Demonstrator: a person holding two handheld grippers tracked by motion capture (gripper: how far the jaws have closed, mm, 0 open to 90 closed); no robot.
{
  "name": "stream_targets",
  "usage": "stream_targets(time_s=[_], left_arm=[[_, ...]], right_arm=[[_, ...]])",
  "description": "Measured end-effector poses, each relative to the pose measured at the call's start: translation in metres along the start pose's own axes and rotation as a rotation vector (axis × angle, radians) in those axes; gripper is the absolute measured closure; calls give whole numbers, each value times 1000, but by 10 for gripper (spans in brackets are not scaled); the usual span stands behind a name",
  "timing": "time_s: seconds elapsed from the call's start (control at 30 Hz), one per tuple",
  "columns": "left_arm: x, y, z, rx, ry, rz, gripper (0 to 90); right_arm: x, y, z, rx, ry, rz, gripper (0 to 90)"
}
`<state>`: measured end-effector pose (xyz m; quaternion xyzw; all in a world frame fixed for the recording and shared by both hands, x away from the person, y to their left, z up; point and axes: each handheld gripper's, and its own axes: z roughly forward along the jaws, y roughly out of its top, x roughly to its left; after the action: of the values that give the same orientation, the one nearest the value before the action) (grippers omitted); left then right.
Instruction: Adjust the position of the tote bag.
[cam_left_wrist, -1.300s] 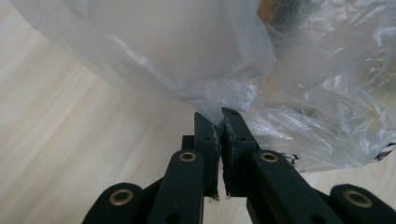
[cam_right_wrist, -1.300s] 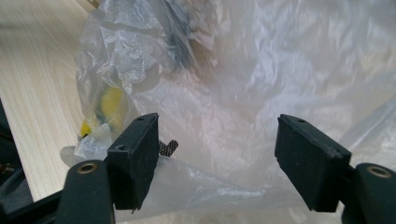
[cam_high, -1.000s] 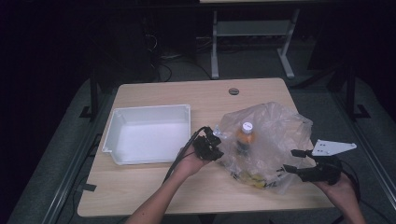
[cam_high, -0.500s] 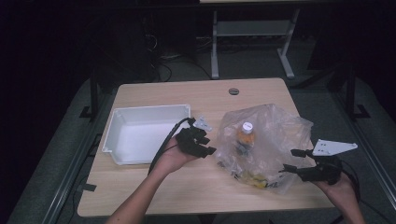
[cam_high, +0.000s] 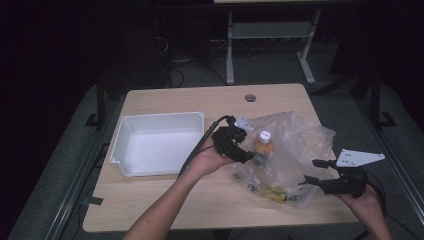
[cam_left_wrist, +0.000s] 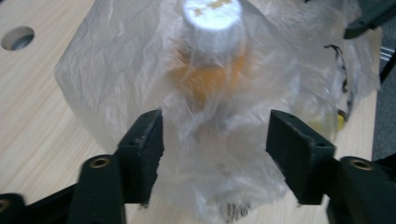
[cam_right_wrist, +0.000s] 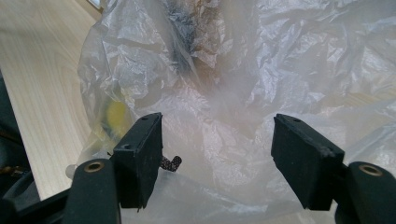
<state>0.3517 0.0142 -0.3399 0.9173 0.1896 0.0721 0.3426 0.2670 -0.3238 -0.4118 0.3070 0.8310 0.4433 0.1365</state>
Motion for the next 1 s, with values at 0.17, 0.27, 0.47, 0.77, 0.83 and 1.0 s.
stream_targets(time_s=[0.17, 0.27, 0.47, 0.77, 0.83, 1.0], left_arm=[[3, 2, 13, 27, -13, -6, 404], [3, 1, 15, 43, -7, 13, 501], [6, 0, 17, 35, 5, -2, 670], [5, -9, 23, 20, 14, 4, 885], [4, -12, 24, 14, 23, 0, 894], [6, -22, 31, 42, 39, -20, 898]], right_arm=[[-1, 0, 0, -1, 2, 0, 332], [0, 0, -1, -6, 0, 1, 332], [-1, 0, 0, -7, 3, 1, 332], [0, 0, 2, 2, 2, -2, 331], [0, -1, 2, 4, 2, -4, 331], [0, -1, 1, 6, 1, -6, 331]])
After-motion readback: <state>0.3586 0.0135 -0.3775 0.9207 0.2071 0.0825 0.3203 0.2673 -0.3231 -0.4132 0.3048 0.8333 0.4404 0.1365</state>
